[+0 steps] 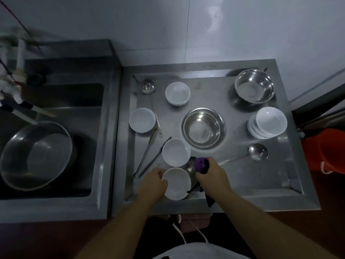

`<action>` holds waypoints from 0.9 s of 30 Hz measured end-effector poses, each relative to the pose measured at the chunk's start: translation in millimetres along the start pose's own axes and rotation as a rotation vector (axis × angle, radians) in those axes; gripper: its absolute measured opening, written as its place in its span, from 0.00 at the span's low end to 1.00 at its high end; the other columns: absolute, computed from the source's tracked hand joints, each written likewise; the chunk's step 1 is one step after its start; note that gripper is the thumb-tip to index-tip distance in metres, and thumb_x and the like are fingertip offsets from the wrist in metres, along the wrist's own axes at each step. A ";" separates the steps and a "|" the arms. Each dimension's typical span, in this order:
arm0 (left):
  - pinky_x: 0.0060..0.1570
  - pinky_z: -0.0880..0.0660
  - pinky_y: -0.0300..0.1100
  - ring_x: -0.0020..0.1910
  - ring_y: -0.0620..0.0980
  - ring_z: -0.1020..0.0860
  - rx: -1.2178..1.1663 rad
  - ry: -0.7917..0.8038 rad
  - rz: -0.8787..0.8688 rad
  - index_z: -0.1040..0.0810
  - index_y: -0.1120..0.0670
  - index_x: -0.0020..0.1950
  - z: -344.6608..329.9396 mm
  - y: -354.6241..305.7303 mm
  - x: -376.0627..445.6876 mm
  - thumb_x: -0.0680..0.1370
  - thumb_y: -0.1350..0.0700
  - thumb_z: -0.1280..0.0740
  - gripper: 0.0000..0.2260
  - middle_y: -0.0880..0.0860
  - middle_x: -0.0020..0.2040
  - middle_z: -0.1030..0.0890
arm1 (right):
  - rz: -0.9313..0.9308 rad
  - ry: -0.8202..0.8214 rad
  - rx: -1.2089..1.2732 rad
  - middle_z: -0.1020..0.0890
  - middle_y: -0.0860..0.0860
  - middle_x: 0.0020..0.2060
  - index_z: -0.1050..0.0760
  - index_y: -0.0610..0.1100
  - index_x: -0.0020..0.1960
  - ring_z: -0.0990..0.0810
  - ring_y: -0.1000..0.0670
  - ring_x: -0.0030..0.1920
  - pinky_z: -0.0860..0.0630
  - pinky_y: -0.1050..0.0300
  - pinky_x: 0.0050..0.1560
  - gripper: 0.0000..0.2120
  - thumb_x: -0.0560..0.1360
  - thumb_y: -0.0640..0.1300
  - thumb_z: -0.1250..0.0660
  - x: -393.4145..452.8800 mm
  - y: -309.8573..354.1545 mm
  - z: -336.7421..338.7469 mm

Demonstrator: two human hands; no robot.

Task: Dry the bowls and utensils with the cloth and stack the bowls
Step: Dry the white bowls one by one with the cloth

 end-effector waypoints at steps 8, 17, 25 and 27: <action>0.52 0.25 0.46 0.59 0.60 0.19 -0.141 0.110 0.038 0.24 0.57 0.71 -28.3 17.5 15.2 0.79 0.55 0.31 0.20 0.59 0.62 0.17 | -0.070 -0.057 0.013 0.18 0.53 0.39 0.25 0.53 0.53 0.19 0.56 0.34 0.22 0.61 0.29 0.13 0.72 0.45 0.28 -16.2 -16.6 -25.9; 0.55 0.16 0.55 0.53 0.56 0.17 -0.461 0.173 0.143 0.20 0.55 0.70 -25.8 20.2 11.5 0.78 0.59 0.31 0.20 0.56 0.58 0.15 | -0.079 -0.062 0.038 0.17 0.55 0.39 0.26 0.58 0.54 0.18 0.56 0.34 0.24 0.62 0.29 0.14 0.71 0.49 0.28 -16.8 -14.7 -30.8; 0.52 0.14 0.54 0.55 0.62 0.15 -0.914 0.253 0.230 0.18 0.57 0.58 15.0 14.1 -14.0 0.79 0.63 0.32 0.09 0.63 0.57 0.16 | 0.087 -0.027 0.208 0.16 0.59 0.47 0.29 0.65 0.54 0.17 0.60 0.45 0.21 0.58 0.44 0.15 0.72 0.59 0.25 -22.6 33.4 -4.0; 0.44 0.15 0.47 0.50 0.57 0.13 -1.015 0.269 0.193 0.19 0.59 0.60 36.3 2.2 -20.9 0.80 0.63 0.32 0.09 0.62 0.55 0.15 | 0.145 -0.029 0.272 0.16 0.59 0.49 0.28 0.66 0.55 0.16 0.57 0.49 0.19 0.54 0.49 0.15 0.72 0.64 0.28 -24.3 57.2 3.3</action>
Point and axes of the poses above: each hand's wrist, its own x-axis towards the middle knuckle, its own z-axis out of the back of the hand, y = z × x, the point moved 4 cm from there along x, towards the middle knuckle
